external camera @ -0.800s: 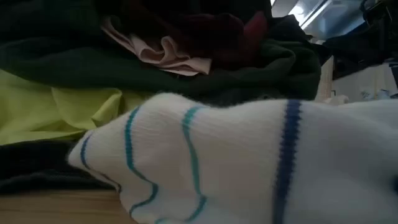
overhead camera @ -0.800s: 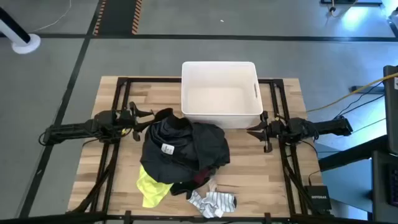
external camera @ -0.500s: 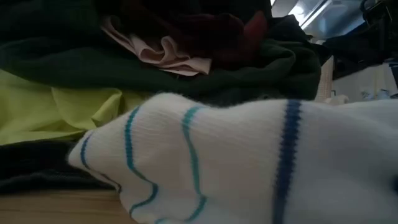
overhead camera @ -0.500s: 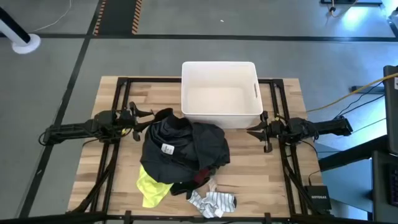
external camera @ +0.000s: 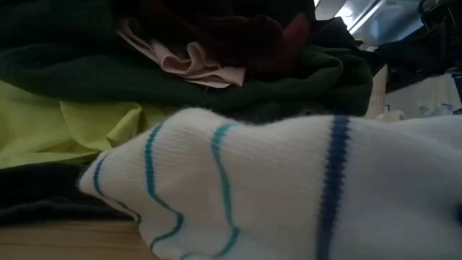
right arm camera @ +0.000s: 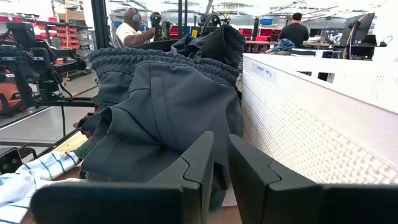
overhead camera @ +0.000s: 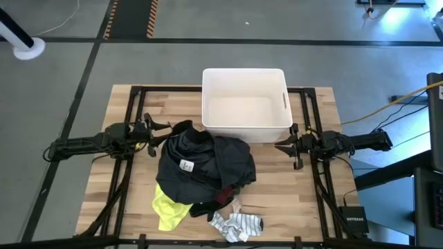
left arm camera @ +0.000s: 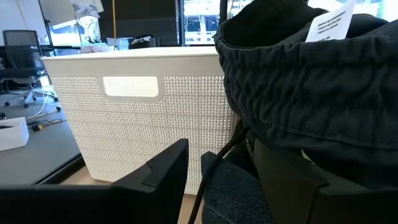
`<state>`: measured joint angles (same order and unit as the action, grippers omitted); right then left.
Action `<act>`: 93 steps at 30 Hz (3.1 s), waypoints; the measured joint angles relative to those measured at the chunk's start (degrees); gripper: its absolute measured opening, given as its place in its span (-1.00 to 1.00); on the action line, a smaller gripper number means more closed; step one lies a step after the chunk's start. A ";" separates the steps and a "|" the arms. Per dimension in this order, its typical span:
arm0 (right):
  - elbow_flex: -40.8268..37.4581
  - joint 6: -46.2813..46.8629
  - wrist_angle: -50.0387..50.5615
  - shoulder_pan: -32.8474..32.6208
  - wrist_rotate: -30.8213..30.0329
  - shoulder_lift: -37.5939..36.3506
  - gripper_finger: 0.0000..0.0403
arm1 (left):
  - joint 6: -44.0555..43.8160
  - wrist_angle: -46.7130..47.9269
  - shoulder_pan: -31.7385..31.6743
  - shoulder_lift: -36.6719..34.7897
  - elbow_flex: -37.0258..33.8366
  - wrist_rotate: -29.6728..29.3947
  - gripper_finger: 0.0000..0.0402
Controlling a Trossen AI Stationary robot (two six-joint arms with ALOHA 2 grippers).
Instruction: Sort clothes
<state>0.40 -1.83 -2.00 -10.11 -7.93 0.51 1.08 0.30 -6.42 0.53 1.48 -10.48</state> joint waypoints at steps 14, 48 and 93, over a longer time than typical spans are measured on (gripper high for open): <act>0.00 0.00 -0.02 0.01 -0.01 -0.02 -0.68 | 0.00 0.00 0.00 -0.02 0.00 0.00 -0.10; 0.00 -0.01 -0.01 0.01 0.00 0.00 -0.68 | 1.76 0.00 0.00 0.00 -0.02 0.00 -0.10; 0.02 0.00 -0.02 0.01 0.00 0.00 -0.68 | 12.34 -6.87 -0.01 13.86 27.49 -2.34 -0.10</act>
<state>0.42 -1.83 -2.02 -10.10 -7.93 0.51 13.43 -6.58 -6.43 14.39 28.97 -12.82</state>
